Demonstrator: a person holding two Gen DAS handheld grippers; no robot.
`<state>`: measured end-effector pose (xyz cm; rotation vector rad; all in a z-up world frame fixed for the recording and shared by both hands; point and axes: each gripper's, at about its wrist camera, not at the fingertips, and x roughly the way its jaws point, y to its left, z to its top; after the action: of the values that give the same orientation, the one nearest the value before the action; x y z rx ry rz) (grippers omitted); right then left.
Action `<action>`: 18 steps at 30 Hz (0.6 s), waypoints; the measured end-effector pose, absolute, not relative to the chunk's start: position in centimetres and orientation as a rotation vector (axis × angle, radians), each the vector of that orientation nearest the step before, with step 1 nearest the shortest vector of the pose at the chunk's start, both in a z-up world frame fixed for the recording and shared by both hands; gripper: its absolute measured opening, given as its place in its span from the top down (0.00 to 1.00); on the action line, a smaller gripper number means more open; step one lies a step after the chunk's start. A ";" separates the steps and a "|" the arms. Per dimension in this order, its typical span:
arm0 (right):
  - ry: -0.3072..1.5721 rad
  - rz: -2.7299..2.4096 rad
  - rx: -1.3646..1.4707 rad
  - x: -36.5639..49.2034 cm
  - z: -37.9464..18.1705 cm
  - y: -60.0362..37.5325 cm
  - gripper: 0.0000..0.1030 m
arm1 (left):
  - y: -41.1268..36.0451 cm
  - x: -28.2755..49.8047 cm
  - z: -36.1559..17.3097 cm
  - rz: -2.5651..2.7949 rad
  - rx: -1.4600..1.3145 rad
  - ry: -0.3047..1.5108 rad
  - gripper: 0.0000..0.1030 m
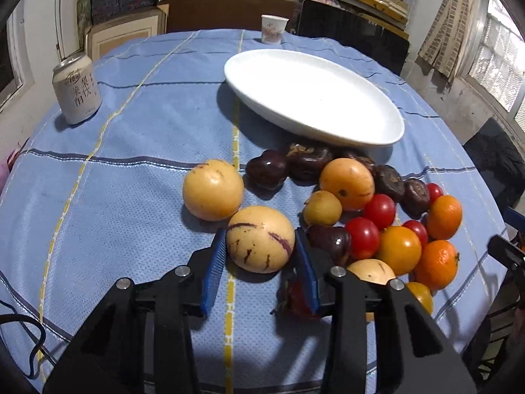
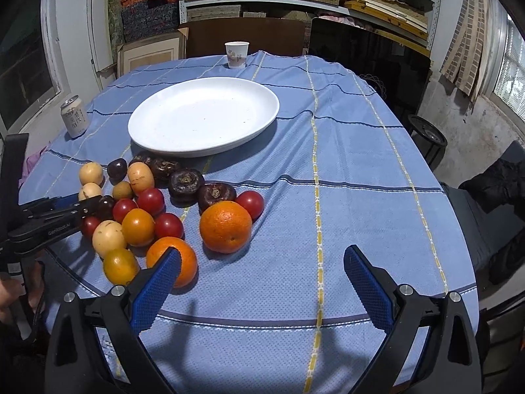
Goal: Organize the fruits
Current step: 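Grasp the striped melon-pear with the left tool while the right tool grasps an orange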
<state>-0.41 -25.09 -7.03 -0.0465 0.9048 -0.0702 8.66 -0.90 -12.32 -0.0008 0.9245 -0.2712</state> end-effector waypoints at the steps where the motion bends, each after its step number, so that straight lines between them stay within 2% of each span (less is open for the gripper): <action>1: 0.902 -0.061 -0.048 -0.3 -7.2 -25.2 0.03 | -0.7 8.5 -12.0 -0.277 -0.016 0.908 0.61; 9: 0.902 0.013 -0.008 2.6 -8.7 -24.5 0.05 | 0.5 7.1 -10.2 -0.261 -0.035 0.829 0.61; 11: 0.936 0.021 0.025 3.6 -9.5 -24.6 0.19 | 0.5 6.8 -10.3 -0.258 -0.027 0.832 0.61; 15: 1.004 0.051 0.086 5.1 -11.3 -24.5 0.35 | 1.0 6.7 -10.4 -0.252 -0.031 0.835 0.61; 16: 1.012 0.077 0.109 5.2 -11.6 -24.4 0.49 | 1.1 6.6 -10.4 -0.252 -0.031 0.835 0.61; 17: 1.006 0.092 0.122 5.1 -11.6 -24.4 0.54 | 1.2 6.6 -10.4 -0.252 -0.031 0.834 0.61; 18: 0.995 0.080 0.105 5.0 -11.5 -24.3 0.55 | 1.2 6.6 -10.4 -0.253 -0.031 0.832 0.61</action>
<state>4.97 -24.26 -11.49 0.1053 0.9951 0.0802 6.57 1.21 -10.43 -0.0312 0.8324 -0.2533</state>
